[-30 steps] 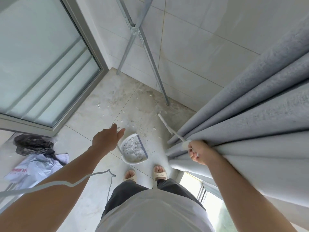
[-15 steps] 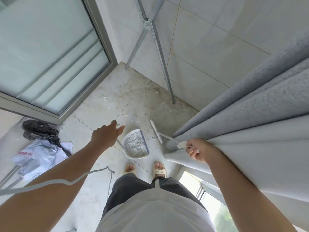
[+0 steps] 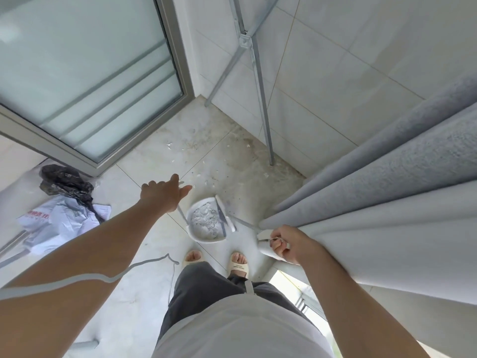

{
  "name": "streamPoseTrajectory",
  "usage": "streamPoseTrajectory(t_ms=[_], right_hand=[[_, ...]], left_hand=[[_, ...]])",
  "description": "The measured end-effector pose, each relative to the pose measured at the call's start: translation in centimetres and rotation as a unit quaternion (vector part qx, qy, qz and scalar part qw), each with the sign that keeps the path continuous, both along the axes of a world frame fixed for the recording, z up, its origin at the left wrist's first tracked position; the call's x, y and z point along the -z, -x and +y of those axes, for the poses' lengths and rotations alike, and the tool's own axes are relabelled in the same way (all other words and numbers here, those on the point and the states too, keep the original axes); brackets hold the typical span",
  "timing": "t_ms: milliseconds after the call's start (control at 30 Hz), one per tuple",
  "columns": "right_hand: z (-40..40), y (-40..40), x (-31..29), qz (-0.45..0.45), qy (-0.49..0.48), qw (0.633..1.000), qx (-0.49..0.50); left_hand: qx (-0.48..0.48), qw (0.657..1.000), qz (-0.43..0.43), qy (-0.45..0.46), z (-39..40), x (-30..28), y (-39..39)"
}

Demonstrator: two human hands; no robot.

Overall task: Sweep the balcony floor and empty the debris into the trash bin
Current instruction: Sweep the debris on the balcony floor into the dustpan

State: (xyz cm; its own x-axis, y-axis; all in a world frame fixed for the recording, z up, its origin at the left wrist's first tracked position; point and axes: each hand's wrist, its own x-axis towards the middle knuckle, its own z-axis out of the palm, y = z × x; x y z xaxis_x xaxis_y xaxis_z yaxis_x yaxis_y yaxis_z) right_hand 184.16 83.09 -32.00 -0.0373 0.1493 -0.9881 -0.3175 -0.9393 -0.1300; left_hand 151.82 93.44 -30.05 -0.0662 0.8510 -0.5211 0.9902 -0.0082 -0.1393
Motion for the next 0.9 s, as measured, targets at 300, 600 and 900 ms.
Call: streamPoseTrajectory(t_ms=[300,600,900], right_hand=[[-1.6,-3.1,-1.7,-0.005,-0.028,1.0,0.003],[-1.5,-0.6,0.1,-0.023,-0.022,0.999,-0.022],[-1.5,-1.7,-0.1,0.004,-0.04,0.998,0.052]], left_hand=[[-0.006,1.0,-0.015,-0.025,-0.8,-0.4,-2.5],[-0.001,1.0,-0.009,-0.01,-2.0,-0.5,-4.8],[-0.005,1.0,-0.014,0.004,-2.5,-0.5,-4.1]])
